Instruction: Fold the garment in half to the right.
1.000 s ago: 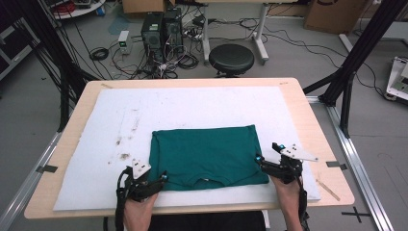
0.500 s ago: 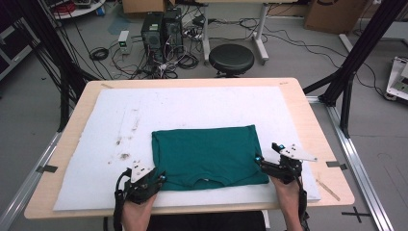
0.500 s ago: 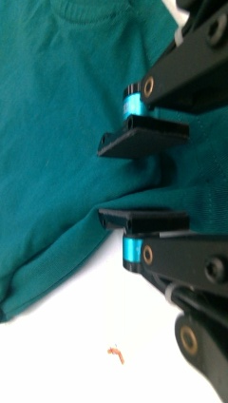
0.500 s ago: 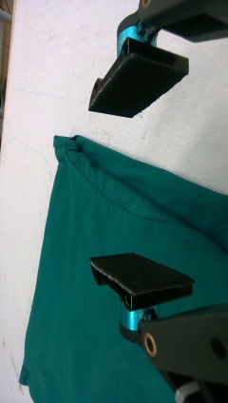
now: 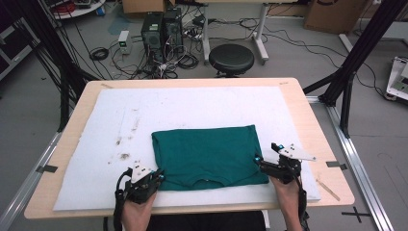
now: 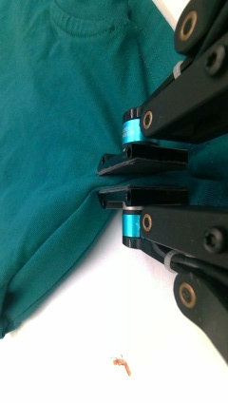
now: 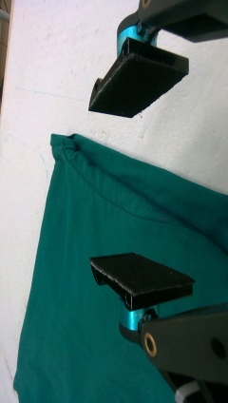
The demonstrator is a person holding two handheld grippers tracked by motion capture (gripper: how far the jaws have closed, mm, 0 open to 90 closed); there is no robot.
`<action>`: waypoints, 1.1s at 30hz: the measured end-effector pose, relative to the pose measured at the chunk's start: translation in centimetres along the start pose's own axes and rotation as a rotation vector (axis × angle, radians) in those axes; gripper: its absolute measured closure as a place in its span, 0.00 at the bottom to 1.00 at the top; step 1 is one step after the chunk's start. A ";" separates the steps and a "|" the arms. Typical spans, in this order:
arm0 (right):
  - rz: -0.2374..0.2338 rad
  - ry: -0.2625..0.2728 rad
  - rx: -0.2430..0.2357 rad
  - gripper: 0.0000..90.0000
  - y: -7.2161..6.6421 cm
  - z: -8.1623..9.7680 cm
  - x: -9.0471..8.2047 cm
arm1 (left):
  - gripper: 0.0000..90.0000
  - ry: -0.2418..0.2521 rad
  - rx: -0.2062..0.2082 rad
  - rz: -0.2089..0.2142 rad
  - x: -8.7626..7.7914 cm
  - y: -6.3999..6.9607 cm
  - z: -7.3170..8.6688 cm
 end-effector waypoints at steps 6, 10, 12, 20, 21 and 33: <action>-0.010 -0.012 0.018 0.27 0.1 -0.1 0.1 | 0.92 -0.003 -0.001 0.007 0.0 -0.1 0.0; -0.031 -0.015 0.028 0.28 0.4 -0.1 0.1 | 0.92 -0.007 -0.004 0.014 0.1 -0.2 -0.1; -0.055 -0.007 0.050 0.28 0.5 -0.2 0.1 | 0.92 -0.008 -0.006 0.017 0.1 -0.2 -0.1; -0.162 0.023 0.036 0.28 -0.5 -4.0 0.7 | 0.92 -0.007 -0.004 0.013 0.1 -0.2 0.0; -0.179 0.017 0.022 0.28 -0.8 -4.6 1.2 | 0.92 -0.006 -0.005 0.011 0.0 -0.1 0.0; -0.307 -0.100 -0.065 0.28 -5.2 -9.6 8.2 | 0.92 -0.009 -0.010 0.018 0.1 -0.2 -0.1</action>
Point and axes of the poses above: each handheld gripper's, and its own axes: x roughly forward along the jaws, z roughly out of its underside, y roughly to its right, the point moved 1 cm from there along x, roughly forward along the jaws, and after that the axes turned 15 degrees about -z, right-handed, at the moved point
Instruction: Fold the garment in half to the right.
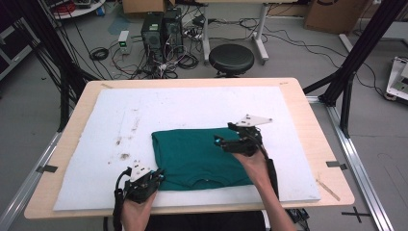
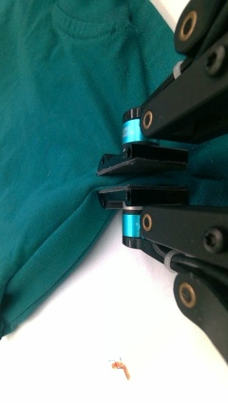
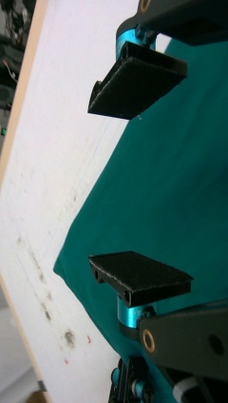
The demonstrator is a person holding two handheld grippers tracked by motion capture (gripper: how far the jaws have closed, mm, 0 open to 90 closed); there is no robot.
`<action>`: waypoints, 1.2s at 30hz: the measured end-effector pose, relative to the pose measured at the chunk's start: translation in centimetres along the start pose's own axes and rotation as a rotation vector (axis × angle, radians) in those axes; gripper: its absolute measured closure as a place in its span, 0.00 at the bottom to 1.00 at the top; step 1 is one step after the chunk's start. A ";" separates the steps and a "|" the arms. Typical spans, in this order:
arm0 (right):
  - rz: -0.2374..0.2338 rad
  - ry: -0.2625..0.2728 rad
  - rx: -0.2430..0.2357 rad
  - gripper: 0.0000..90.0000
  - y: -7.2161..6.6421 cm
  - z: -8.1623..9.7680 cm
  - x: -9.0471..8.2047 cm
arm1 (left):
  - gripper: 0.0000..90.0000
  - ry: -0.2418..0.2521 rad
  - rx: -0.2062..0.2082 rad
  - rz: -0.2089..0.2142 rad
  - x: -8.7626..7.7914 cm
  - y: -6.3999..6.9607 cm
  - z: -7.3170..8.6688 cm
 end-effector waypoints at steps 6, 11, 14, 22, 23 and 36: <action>-0.049 -0.063 0.007 0.29 -0.5 -1.3 4.5 | 0.92 0.000 0.002 -0.001 0.0 0.0 0.0; -0.096 -0.111 0.026 0.31 -0.5 -1.9 7.7 | 0.92 -0.003 -0.001 0.002 0.0 0.0 0.0; -0.107 -0.116 0.039 0.31 -0.3 -2.3 9.2 | 0.92 -0.003 -0.003 0.004 0.0 0.0 0.0; -0.140 -0.173 0.042 0.31 -0.4 -3.8 12.8 | 0.92 -0.008 -0.003 0.009 0.0 -0.2 -0.1; -0.142 -0.184 0.037 0.31 -0.5 -4.0 13.3 | 0.92 -0.007 -0.002 0.009 0.0 -0.1 -0.1; -0.190 -0.284 0.000 0.41 -1.2 -5.1 19.0 | 0.93 -0.007 0.001 0.010 0.0 -0.1 -0.1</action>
Point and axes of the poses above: each handheld gripper's, and its own axes: x roughly forward along the jaws, z roughly out of its underside, y roughly to its right, the point moved 1 cm from there along x, roughly forward along the jaws, and after that the axes turned 15 degrees about -z, right-handed, at the moved point
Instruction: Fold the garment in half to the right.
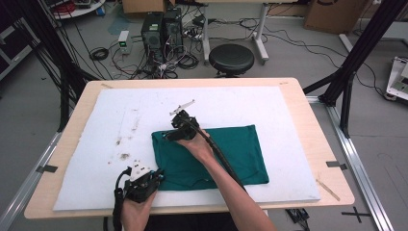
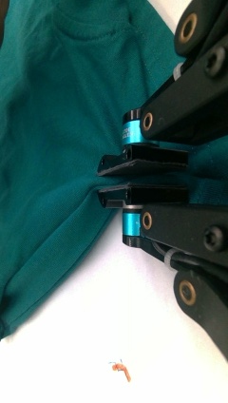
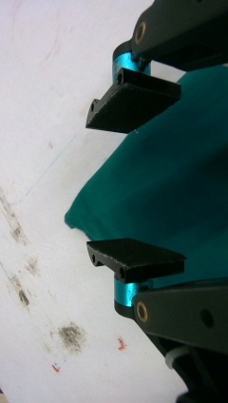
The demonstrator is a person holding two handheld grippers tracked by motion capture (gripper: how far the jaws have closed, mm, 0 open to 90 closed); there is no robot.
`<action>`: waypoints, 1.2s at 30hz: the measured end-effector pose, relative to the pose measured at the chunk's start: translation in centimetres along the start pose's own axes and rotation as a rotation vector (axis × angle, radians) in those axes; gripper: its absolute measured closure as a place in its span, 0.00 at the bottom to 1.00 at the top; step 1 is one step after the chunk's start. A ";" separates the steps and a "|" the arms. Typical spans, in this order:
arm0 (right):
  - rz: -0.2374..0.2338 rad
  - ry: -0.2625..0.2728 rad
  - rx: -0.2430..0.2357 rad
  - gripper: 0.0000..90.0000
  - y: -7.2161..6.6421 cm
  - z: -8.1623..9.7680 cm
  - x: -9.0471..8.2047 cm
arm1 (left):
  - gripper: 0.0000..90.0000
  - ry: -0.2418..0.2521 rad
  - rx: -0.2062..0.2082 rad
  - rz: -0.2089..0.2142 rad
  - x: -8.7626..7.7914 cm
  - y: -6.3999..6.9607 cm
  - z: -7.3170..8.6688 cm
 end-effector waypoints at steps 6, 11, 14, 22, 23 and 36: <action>-0.062 -0.001 0.035 0.45 0.4 -1.0 1.9 | 0.93 0.001 -0.004 0.001 0.0 0.0 0.0; -0.063 -0.036 0.003 0.50 0.1 -1.7 3.2 | 0.93 0.001 -0.007 -0.001 0.0 0.0 0.0; -0.062 -0.054 -0.002 0.54 0.0 -2.0 3.9 | 0.93 -0.002 -0.005 -0.001 0.0 0.0 0.0; -0.083 -0.079 0.014 0.60 0.0 -2.1 5.2 | 0.93 0.000 0.000 0.000 0.0 0.0 0.0; -0.088 -0.077 0.016 0.62 0.1 -2.2 5.2 | 0.93 0.000 0.000 -0.001 0.0 0.0 0.0; -0.012 -0.103 -0.008 0.85 -0.2 -2.1 5.6 | 0.93 -0.006 -0.006 0.004 0.0 -0.1 0.0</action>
Point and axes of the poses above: each handheld gripper's, and its own axes: x roughly forward along the jaws, z roughly out of its underside, y roughly to its right, the point moved 1 cm from there along x, roughly forward along the jaws, and after that the axes turned 15 degrees about -z, right-handed, at the moved point
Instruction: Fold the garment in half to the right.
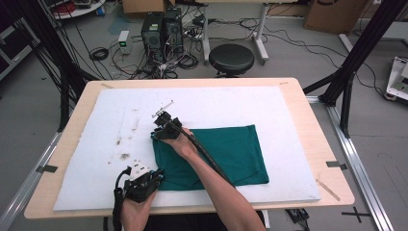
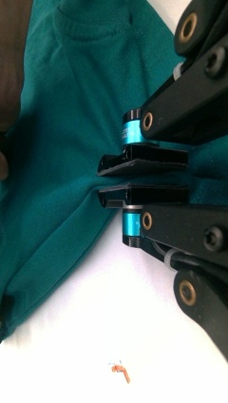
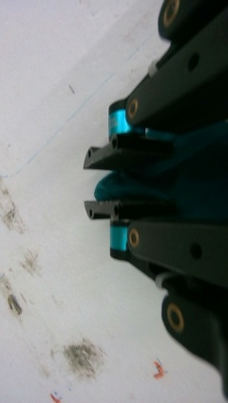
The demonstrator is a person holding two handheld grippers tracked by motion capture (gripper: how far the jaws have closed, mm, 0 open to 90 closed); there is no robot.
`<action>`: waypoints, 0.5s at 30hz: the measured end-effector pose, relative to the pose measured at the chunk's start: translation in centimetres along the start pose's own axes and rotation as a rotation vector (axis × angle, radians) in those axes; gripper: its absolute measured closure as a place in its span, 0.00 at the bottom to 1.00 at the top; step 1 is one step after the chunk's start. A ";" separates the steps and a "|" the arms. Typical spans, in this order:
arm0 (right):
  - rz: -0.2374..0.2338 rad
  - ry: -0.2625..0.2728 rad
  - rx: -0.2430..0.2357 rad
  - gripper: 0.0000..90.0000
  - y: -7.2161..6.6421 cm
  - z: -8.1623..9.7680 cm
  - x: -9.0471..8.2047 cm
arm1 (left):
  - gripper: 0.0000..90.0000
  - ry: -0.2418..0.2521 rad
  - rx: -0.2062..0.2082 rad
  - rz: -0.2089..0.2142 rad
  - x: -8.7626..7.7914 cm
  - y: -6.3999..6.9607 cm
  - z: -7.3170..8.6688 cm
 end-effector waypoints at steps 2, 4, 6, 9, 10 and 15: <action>-0.002 0.008 0.016 0.91 0.2 0.1 -0.1 | 0.93 0.000 0.000 0.002 0.0 0.0 0.0; -0.019 0.017 0.032 0.93 0.4 0.1 -0.1 | 0.93 -0.001 0.000 0.005 0.0 -0.1 -0.1; -0.028 0.019 0.040 0.95 0.6 0.1 -0.2 | 0.93 -0.005 -0.008 0.017 0.0 -0.3 -0.1; -0.025 0.023 0.038 0.96 0.5 0.1 -0.3 | 0.93 0.013 -0.033 0.031 -0.2 -0.5 -0.2; -0.027 0.027 0.043 0.96 0.5 0.0 -0.4 | 0.93 0.023 -0.038 0.034 -0.3 -0.6 -0.2; -0.051 0.071 0.048 0.96 0.4 -0.4 -1.2 | 0.93 0.059 -0.065 0.049 -1.2 -1.0 -0.5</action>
Point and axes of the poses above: each handheld gripper's, and its own axes: x roughly forward along the jaws, z roughly out of its underside, y roughly to its right, the point moved 1 cm from there along x, roughly forward along the jaws, and after that the axes turned 15 degrees about -z, right-handed, at the moved point
